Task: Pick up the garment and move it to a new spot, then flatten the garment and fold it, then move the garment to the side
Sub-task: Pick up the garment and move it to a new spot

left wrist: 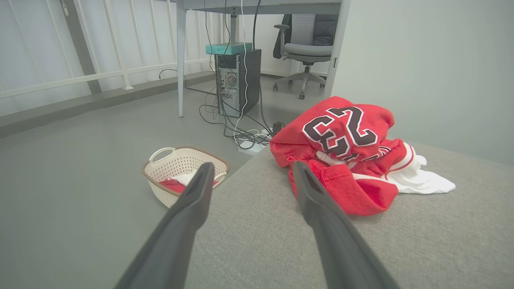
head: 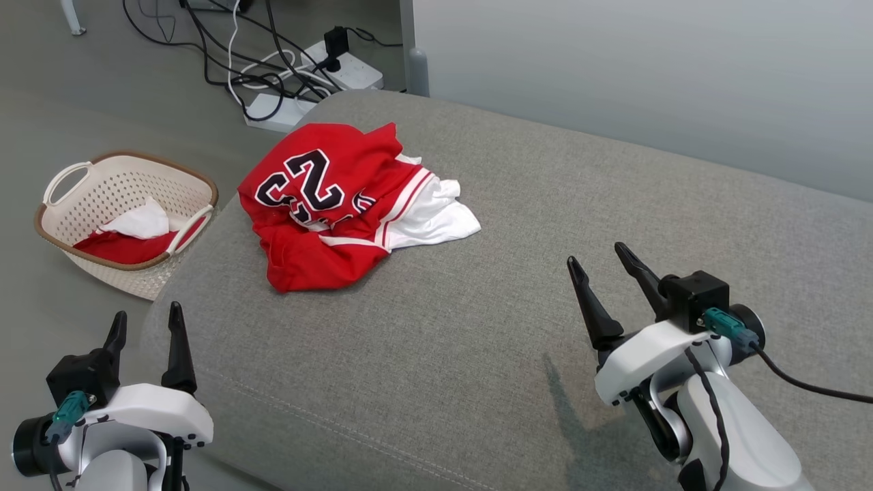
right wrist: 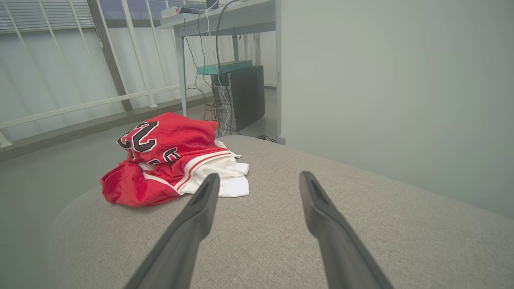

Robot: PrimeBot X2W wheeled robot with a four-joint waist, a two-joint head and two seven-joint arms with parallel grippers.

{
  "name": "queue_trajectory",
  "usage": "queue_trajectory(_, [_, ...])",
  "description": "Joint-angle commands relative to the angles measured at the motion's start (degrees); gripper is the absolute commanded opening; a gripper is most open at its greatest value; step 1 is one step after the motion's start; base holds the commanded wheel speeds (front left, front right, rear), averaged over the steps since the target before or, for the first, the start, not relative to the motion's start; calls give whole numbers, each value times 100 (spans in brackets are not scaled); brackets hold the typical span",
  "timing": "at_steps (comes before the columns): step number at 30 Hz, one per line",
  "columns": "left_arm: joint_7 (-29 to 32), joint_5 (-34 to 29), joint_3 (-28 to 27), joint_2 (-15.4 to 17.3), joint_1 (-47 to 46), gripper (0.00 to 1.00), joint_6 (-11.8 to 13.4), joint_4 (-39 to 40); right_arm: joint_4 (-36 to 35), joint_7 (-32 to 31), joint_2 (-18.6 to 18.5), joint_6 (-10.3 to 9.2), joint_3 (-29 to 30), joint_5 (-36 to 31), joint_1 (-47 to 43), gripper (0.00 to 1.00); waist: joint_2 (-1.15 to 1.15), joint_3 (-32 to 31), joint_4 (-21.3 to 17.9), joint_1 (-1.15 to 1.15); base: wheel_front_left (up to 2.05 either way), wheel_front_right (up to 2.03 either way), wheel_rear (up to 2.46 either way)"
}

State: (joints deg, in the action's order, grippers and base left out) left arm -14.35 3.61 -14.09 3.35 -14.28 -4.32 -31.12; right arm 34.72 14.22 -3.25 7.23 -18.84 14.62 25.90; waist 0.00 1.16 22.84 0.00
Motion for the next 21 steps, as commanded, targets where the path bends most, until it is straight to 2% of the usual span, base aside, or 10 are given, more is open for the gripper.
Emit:
queue_trajectory(1, [-65,27,-158,136,-86,100,-10,186,-68,78,36,25,-83,30,232,100,0,46,20,0,0,0,0])
queue_trajectory(6, [-65,240,-6,160,-351,100,-238,72,-3,78,36,25,-48,75,322,100,0,267,-122,0,0,0,0])
queue_trajectory(12, [-65,637,397,456,-1054,100,-311,-303,-49,78,-18,25,52,-3,469,100,0,642,-373,0,0,0,0])
queue_trajectory(16, [-65,1133,856,894,-1549,100,-314,-672,-93,78,-40,25,29,-27,616,100,0,919,-601,0,0,0,0])
queue_trajectory(21, [-20,1895,1547,1647,-2272,100,-315,-1231,-210,78,-52,25,-68,-76,804,100,0,1249,-956,0,0,0,0])
